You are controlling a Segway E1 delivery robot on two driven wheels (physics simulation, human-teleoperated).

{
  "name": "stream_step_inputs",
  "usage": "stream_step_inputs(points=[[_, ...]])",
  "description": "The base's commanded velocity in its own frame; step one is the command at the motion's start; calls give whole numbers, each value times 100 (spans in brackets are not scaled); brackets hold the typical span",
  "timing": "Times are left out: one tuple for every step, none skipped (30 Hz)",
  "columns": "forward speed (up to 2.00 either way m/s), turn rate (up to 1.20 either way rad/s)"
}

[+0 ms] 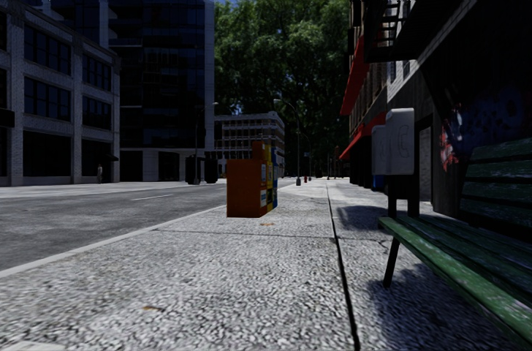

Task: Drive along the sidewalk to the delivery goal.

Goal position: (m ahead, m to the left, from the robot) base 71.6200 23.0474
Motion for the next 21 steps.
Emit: stream_step_inputs(points=[[0, 20], [7, 6], [51, 2], [78, 1], [94, 0], [94, 0], [103, 0], [110, 0], [113, 0], [114, 0], [115, 0], [115, 0], [115, 0], [115, 0], [116, 0], [116, 0], [116, 0], [116, 0], [116, 0], [116, 0], [116, 0]])
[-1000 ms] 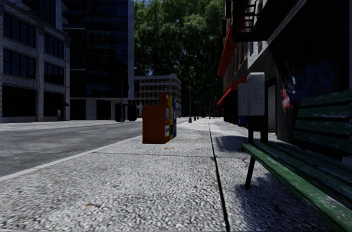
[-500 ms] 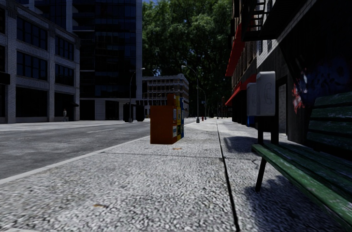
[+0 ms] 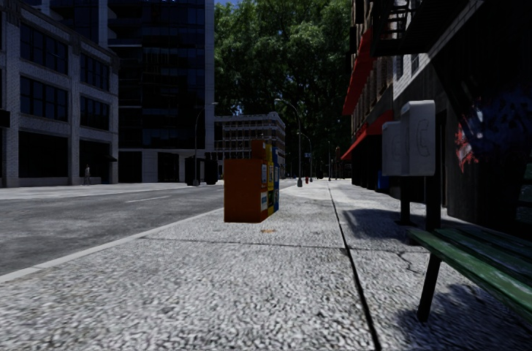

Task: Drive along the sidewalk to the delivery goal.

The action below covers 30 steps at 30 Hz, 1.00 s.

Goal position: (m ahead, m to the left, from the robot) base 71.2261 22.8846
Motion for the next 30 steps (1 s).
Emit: stream_step_inputs(points=[[116, 0], [116, 0], [116, 0], [116, 0], [116, 0], [116, 0], [116, 0], [116, 0], [116, 0], [116, 0], [116, 0], [116, 0], [116, 0], [115, 0], [115, 0], [115, 0], [115, 0], [115, 0], [115, -24], [115, -101], [115, -109], [115, -114], [115, -115], [115, -115], [115, -77], [115, 0], [114, 0], [114, 0], [114, 0], [114, 0]])
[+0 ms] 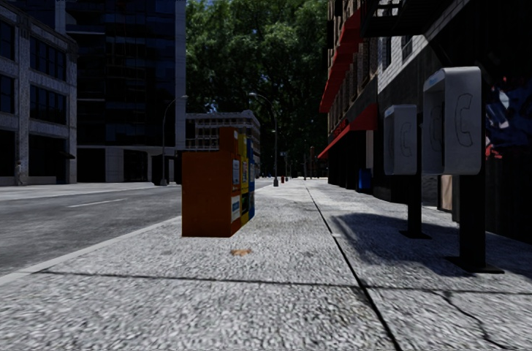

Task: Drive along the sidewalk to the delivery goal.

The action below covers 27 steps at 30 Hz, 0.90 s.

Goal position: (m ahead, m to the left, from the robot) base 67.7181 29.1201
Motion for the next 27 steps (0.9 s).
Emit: stream_step_inputs(points=[[114, 0], [114, 0], [114, 0], [114, 0], [114, 0], [114, 0], [114, 0], [114, 0], [114, -7], [114, -10], [114, -10], [114, -10], [114, -23], [114, -65], [114, -79], [114, -83], [114, -83], [114, -88], [114, -100], [114, -103], [114, -101], [114, 0], [114, 0], [114, 0], [114, 0], [114, 0], [114, 0]])
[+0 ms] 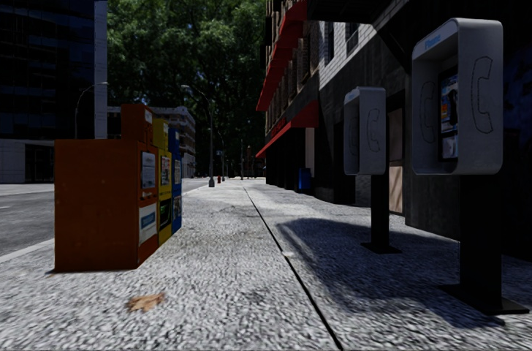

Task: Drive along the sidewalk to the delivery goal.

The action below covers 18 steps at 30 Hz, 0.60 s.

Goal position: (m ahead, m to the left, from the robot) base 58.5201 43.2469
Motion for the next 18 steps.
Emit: stream_step_inputs(points=[[114, 0], [114, 0], [114, 0], [114, 0], [114, 0], [114, 0], [114, 0], [114, 0], [114, 0], [114, 0], [114, 0], [114, 0], [114, 5], [114, 21], [114, 21], [114, 32], [114, 34], [114, 34]])
